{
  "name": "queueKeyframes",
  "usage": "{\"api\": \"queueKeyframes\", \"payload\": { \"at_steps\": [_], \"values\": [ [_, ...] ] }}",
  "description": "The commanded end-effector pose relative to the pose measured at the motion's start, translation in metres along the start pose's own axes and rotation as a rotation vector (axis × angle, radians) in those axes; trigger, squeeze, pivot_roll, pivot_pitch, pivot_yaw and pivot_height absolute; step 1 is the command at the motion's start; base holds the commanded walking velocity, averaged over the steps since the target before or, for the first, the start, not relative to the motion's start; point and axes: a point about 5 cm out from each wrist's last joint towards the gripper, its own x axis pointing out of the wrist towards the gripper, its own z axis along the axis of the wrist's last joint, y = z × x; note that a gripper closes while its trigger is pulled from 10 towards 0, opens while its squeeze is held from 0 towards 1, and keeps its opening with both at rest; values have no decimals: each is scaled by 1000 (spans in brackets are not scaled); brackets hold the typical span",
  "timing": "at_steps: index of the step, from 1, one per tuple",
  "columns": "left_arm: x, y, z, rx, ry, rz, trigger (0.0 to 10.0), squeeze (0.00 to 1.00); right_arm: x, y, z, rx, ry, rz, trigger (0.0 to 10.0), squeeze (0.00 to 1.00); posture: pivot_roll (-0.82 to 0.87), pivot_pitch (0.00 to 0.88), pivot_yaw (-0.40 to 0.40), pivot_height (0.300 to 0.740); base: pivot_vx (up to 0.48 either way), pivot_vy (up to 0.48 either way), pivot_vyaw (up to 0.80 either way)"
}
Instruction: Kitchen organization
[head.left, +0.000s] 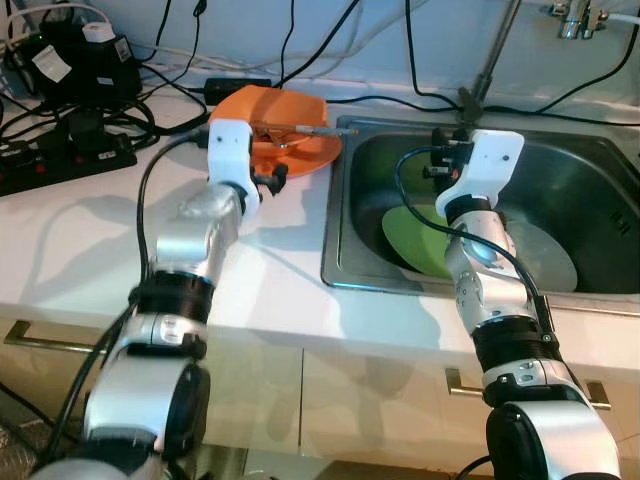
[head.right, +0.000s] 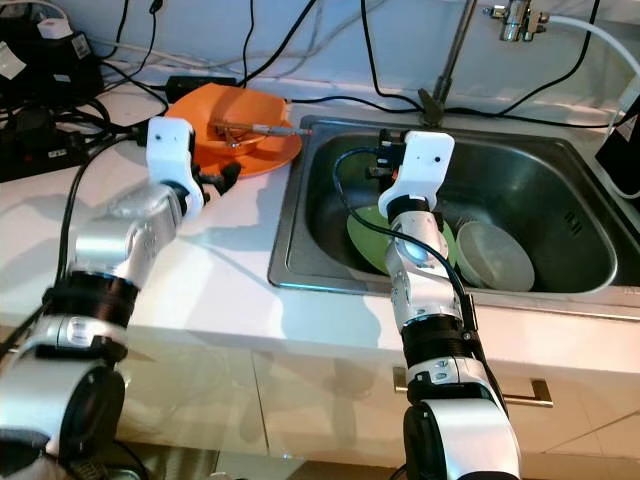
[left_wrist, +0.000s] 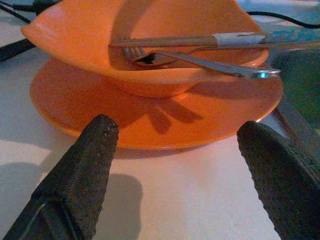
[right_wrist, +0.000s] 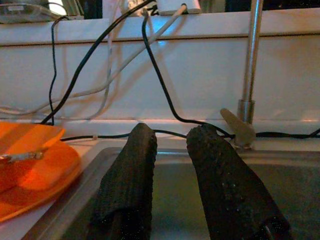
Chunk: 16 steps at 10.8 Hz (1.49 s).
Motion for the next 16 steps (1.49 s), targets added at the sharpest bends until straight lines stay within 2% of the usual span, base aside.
{"api": "queueKeyframes", "payload": {
  "at_steps": [1, 6, 10, 16],
  "values": [
    [3, 0, 3, -16, -4, -7, 10000, 0, 0, -1, 2, 7, -11, -7, 10000, 0, 130, 41, -4, 740, 0, 0, 0],
    [12, 5, 19, 26, -13, 6, 10000, 0, -5, 1, 0, 10, -9, 2, 10000, 0, 117, 52, 4, 740, 0, 0, 0],
    [16, 14, 28, 57, 4, 28, 10000, 0, -18, 3, 3, 19, -14, 1, 10000, 0, 93, 141, 15, 740, 0, 0, 0],
    [17, 15, 34, 66, 19, 28, 10000, 0, -42, 6, 3, 39, 24, -21, 10000, 0, 82, 229, 45, 740, 0, 0, 0]
  ]
}}
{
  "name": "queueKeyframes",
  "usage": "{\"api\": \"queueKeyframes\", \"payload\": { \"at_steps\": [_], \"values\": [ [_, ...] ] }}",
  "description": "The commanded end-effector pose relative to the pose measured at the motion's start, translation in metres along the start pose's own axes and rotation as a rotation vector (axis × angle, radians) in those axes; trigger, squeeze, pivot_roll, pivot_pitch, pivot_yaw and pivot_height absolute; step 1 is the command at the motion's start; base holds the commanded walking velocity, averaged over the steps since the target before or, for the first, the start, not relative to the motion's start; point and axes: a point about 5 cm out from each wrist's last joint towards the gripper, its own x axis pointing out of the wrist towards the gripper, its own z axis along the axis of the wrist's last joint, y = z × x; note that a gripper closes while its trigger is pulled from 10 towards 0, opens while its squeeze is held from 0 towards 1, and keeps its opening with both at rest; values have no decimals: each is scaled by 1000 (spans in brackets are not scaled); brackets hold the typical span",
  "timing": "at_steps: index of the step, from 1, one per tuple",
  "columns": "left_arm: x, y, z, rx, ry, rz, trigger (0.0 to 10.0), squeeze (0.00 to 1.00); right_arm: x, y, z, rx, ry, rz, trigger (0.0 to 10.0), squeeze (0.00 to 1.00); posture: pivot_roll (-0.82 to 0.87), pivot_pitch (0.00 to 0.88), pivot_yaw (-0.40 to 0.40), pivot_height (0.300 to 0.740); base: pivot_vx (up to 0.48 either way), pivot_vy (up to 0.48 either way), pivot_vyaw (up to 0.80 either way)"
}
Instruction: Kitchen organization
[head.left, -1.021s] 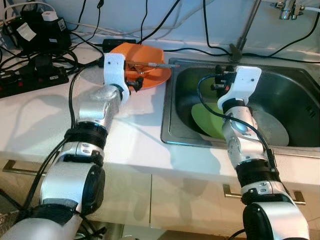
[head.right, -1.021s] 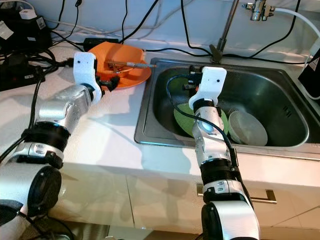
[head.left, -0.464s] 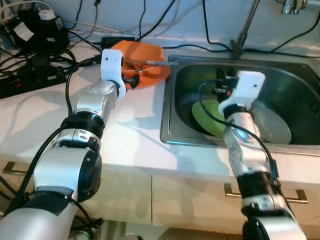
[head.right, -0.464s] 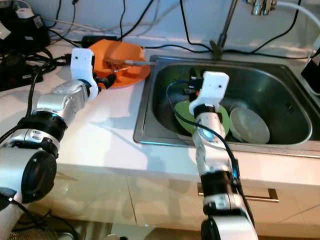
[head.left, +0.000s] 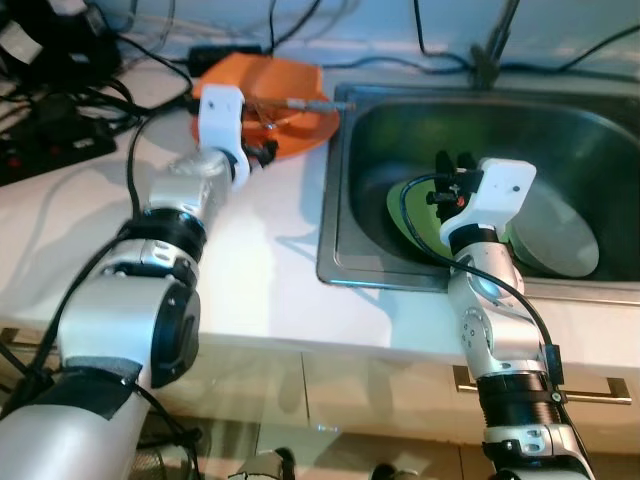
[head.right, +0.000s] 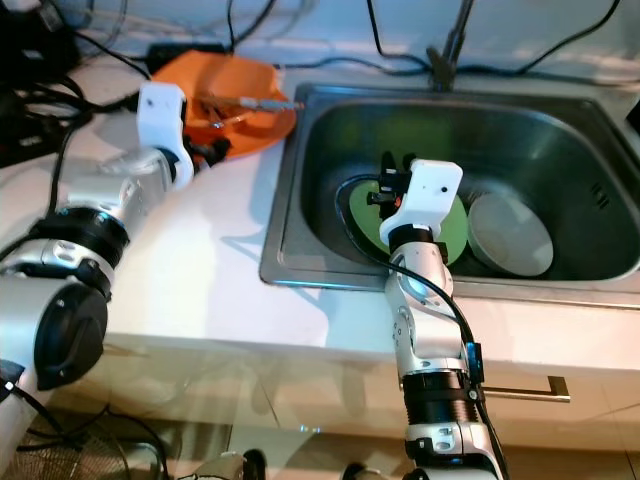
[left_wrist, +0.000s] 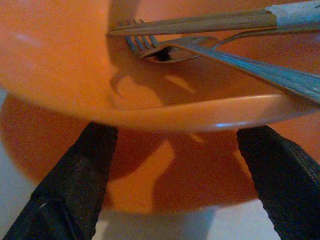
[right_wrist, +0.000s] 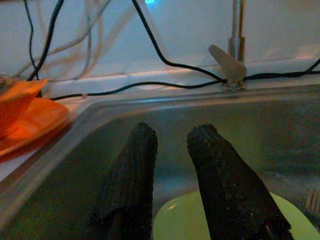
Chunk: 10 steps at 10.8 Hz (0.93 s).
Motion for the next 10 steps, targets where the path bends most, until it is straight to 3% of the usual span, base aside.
{"api": "queueKeyframes", "payload": {
  "at_steps": [1, 5, 10],
  "values": [
    [1, -1, -1, 5, 20, -6, 10000, 0, -5, 1, -2, 9, 19, -5, 10000, 0, 79, 235, 51, 740, 0, 0, 0],
    [1, -6, 4, 23, 37, -54, 10000, 0, -11, 3, -1, 18, 47, -21, 10000, 0, 90, 243, 82, 740, 0, 0, 0],
    [-3, -3, -25, 86, 197, -164, 10000, 0, -5, 6, -4, 35, 62, -26, 10000, 0, 164, 210, 100, 740, 0, 0, 0]
  ]
}}
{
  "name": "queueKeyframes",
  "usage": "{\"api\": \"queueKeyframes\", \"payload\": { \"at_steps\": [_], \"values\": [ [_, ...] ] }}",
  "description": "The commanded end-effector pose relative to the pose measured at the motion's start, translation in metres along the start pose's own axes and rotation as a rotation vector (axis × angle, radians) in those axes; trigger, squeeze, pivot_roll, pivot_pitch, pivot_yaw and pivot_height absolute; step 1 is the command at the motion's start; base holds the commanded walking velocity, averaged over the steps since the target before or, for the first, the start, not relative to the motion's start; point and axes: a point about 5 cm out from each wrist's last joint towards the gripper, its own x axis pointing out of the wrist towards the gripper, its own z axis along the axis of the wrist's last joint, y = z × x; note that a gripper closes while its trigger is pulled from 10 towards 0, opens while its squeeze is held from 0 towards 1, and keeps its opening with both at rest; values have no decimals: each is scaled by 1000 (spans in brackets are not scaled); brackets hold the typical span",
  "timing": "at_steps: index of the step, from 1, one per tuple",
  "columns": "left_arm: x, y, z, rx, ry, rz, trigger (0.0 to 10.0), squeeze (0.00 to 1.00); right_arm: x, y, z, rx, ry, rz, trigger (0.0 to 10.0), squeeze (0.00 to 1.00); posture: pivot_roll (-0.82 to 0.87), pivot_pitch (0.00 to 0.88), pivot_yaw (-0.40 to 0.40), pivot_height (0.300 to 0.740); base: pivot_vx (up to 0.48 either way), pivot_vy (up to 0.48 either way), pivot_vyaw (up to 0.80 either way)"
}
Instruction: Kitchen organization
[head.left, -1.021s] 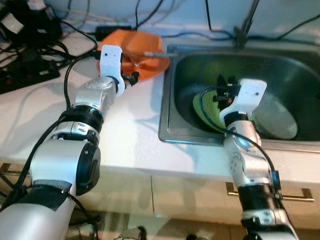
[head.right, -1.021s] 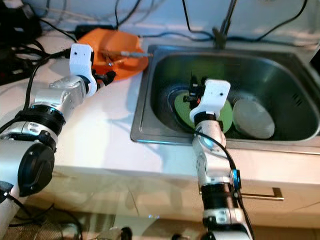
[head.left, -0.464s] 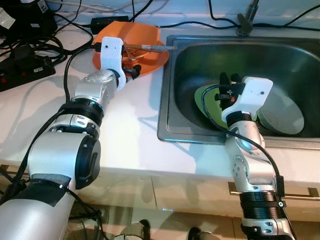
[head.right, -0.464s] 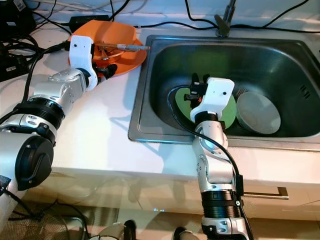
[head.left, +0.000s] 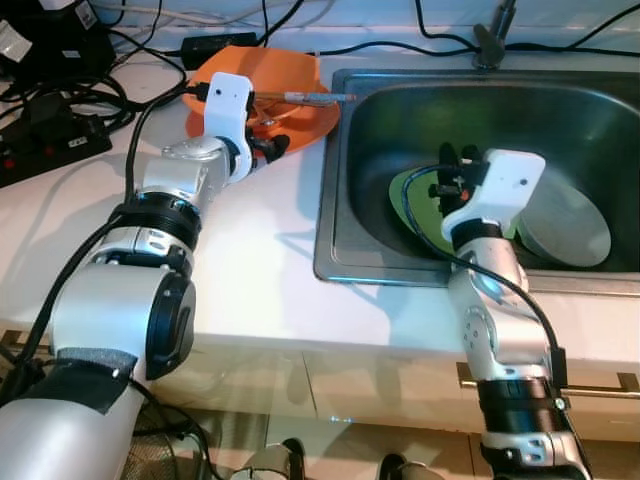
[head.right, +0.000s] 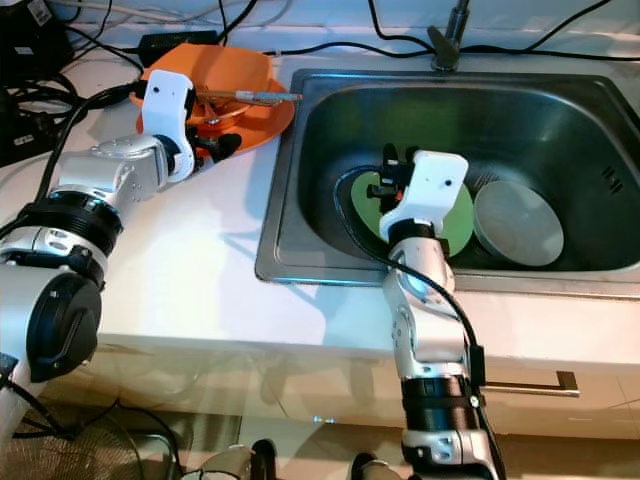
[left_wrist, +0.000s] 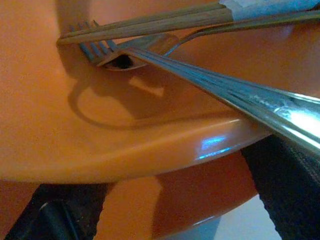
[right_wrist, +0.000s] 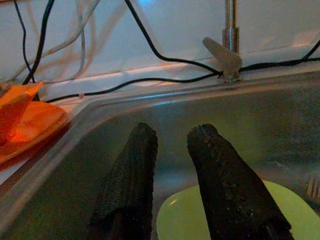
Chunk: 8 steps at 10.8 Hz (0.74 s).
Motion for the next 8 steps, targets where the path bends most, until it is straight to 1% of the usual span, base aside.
{"api": "queueKeyframes", "payload": {
  "at_steps": [1, 2, 4, 5, 6, 7, 8],
  "values": [
    [0, -3, -35, 1, 150, -30, 10000, 0, -1, -2, -14, 21, 51, -15, 10000, 0, 182, 199, 97, 740, 0, 0, 0],
    [-2, -3, -37, 0, 152, -29, 10000, 0, 1, -1, -14, 23, 48, -11, 10000, 0, 188, 195, 93, 740, 0, 0, 0],
    [-17, -1, -47, -32, 163, -6, 10000, 0, 8, 2, -12, 28, 43, 8, 10000, 0, 205, 176, 72, 740, 0, 0, 0],
    [-32, -2, -53, -51, 157, 11, 10000, 0, 13, 1, -11, 23, 35, 18, 10000, 0, 214, 161, 59, 740, 0, 0, 0],
    [-37, -3, -55, -63, 154, 19, 10000, 0, 16, 0, -10, 21, 30, 19, 10000, 0, 218, 149, 51, 740, 0, 0, 0],
    [-49, -5, -58, -80, 147, 24, 10000, 0, 23, -1, -7, 21, 20, 23, 10000, 0, 231, 132, 40, 740, 0, 0, 0],
    [-58, -8, -58, -78, 140, 21, 10000, 0, 26, -1, -5, 22, 10, 28, 10000, 0, 248, 116, 33, 740, 0, 0, 0]
  ]
}}
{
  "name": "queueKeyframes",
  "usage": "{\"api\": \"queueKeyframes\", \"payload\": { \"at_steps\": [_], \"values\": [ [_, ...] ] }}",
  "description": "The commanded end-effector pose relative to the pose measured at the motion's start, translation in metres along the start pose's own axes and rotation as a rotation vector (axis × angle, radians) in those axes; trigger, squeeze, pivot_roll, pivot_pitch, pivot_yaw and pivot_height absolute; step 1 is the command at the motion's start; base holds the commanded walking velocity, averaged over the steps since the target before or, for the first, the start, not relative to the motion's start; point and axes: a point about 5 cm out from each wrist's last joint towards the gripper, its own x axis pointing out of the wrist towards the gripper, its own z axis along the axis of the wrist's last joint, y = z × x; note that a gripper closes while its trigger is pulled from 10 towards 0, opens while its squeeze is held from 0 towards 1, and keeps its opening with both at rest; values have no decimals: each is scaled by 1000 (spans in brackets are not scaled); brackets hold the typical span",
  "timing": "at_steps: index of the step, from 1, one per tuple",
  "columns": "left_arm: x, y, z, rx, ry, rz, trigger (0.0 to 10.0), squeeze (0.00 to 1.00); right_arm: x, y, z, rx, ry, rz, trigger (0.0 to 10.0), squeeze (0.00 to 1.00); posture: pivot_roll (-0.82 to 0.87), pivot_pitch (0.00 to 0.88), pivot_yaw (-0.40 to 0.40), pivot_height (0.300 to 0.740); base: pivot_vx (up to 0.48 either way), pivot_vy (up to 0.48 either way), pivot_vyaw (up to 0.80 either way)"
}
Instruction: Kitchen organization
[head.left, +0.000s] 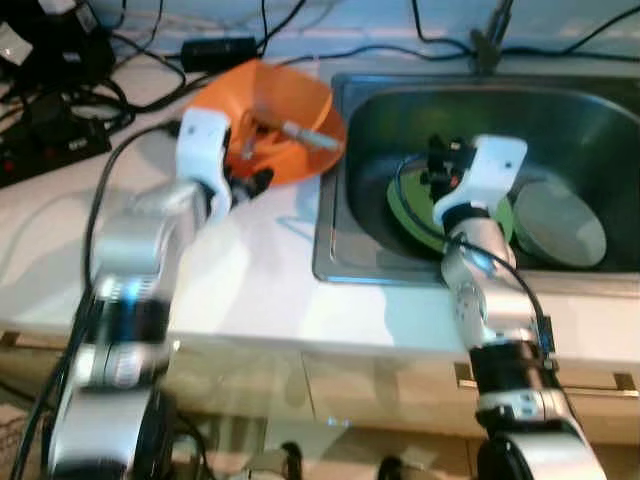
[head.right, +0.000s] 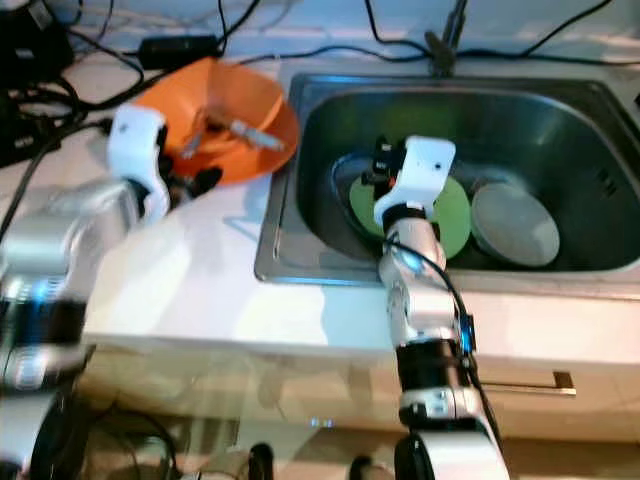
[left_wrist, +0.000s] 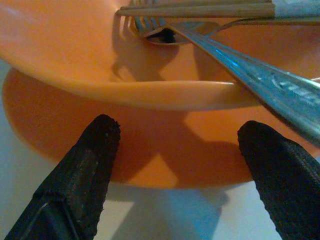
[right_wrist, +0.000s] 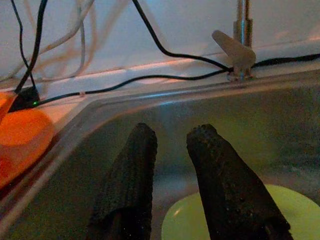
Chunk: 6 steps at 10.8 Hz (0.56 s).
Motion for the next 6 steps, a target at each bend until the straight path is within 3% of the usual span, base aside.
{"api": "queueKeyframes", "payload": {
  "at_steps": [1, 4, 6],
  "values": [
    [-5, -3, -24, -36, 123, -2, 10000, 0, 4, 3, 4, 12, -23, 14, 10000, 0, 255, 102, 30, 740, 0, 0, 0],
    [-29, -10, -16, -36, 112, -8, 10000, 0, 10, 5, 3, 18, -31, 24, 10000, 0, 290, 93, 22, 740, 0, 0, 0],
    [-43, -24, -26, -47, 148, -49, 10000, 0, 13, 5, 2, 20, -32, 30, 10000, 0, 302, 101, 10, 740, 0, 0, 0]
  ]
}}
